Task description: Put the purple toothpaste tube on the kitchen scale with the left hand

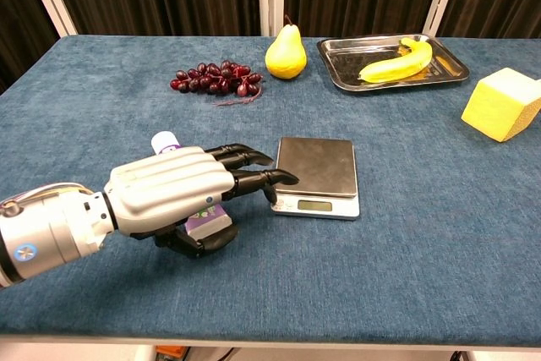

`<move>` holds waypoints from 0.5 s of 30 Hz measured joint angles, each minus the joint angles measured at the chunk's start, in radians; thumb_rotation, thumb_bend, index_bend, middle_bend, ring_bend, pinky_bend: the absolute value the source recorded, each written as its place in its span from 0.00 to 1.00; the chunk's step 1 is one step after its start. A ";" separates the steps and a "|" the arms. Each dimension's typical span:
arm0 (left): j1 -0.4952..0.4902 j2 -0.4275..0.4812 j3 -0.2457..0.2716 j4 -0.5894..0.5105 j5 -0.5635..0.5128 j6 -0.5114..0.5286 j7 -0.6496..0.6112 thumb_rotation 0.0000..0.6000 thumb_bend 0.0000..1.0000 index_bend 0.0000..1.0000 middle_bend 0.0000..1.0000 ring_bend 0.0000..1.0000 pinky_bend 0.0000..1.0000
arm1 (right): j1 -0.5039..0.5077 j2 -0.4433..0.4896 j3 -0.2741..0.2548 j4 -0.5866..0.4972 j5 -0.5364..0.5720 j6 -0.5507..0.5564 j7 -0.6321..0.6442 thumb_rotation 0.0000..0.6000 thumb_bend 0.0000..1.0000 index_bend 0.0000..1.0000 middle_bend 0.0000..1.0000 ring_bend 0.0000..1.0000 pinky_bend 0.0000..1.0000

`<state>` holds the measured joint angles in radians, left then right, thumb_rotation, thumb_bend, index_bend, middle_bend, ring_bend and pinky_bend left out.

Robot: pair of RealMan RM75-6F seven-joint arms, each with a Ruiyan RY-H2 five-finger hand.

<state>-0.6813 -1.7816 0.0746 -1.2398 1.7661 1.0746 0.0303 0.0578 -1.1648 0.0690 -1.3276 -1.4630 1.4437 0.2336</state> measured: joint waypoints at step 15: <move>-0.010 -0.028 0.011 0.032 0.001 0.018 -0.022 1.00 0.54 0.05 0.22 0.00 0.00 | 0.002 -0.003 0.002 0.002 0.005 -0.010 -0.002 1.00 0.29 0.00 0.00 0.00 0.00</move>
<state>-0.6910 -1.8097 0.0852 -1.2075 1.7669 1.0929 0.0084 0.0603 -1.1675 0.0706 -1.3252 -1.4577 1.4337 0.2315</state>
